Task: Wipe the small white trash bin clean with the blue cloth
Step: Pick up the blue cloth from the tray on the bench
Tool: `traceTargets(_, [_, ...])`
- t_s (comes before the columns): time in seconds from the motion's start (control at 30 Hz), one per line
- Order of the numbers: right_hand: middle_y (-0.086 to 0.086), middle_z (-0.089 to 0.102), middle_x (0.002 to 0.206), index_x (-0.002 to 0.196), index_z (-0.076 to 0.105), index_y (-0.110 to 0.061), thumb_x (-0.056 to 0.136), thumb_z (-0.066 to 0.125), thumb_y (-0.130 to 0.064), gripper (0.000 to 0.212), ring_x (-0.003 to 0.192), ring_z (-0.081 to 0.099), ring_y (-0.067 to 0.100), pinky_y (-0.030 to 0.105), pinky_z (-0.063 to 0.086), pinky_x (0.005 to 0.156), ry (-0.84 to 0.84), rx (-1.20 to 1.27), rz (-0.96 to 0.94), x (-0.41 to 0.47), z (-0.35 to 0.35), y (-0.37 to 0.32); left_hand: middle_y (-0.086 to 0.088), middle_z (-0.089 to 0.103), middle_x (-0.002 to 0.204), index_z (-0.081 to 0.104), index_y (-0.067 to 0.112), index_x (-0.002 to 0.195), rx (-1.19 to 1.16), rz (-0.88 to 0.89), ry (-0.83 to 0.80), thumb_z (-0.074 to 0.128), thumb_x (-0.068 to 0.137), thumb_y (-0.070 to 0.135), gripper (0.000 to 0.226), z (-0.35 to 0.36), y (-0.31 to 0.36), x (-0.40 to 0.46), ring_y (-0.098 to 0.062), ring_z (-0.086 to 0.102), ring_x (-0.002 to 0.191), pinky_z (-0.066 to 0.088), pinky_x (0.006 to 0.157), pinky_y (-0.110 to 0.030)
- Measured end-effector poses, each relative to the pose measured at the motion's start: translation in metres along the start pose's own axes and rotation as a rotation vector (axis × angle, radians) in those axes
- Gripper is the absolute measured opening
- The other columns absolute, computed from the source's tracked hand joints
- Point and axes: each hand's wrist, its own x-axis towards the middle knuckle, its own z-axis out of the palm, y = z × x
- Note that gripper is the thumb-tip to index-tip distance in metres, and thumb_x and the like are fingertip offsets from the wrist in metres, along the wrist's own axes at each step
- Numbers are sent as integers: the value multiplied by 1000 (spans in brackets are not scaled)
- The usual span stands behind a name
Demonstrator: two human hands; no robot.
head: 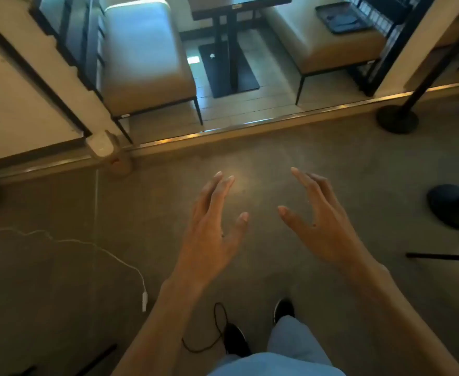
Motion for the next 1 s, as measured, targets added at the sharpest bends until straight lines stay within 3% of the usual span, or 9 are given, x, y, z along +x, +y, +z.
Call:
traceTargets(0.23, [-7, 33, 148, 154, 29, -28, 94, 59, -48, 71, 138, 38, 12, 33, 38, 110, 28, 2, 149, 36, 4, 63, 13, 14, 165, 26, 35, 157, 36, -12, -129, 60, 98, 40, 68, 53, -20, 72, -6, 16, 152, 30, 119, -36])
traceTargets(0.53, [-13, 32, 147, 154, 26, -36, 94, 57, -50, 69, 136, 36, 5, 25, 35, 104, 14, 46, 276, 132, -33, 147, 16, 12, 165, 25, 37, 157, 42, -72, -243, 58, 98, 45, 69, 130, -18, 204, -8, 18, 153, 32, 121, -39])
traceTargets(0.8, [-12, 33, 145, 154, 28, -33, 95, 59, -45, 68, 136, 36, 5, 23, 33, 109, -31, 38, 263, 234, -71, 216, 6, 20, 166, 31, 31, 157, 39, -82, -241, 61, 97, 40, 67, 183, -6, 333, -11, 21, 153, 30, 122, -38])
traceTargets(1.0, [-13, 30, 146, 155, 25, -34, 95, 56, -49, 68, 136, 36, 4, 26, 36, 109, -19, 25, 296, 321, -90, 266, 10, 15, 166, 26, 35, 157, 40, -66, -293, 58, 99, 43, 67, 213, -17, 435, -9, 17, 152, 31, 121, -41])
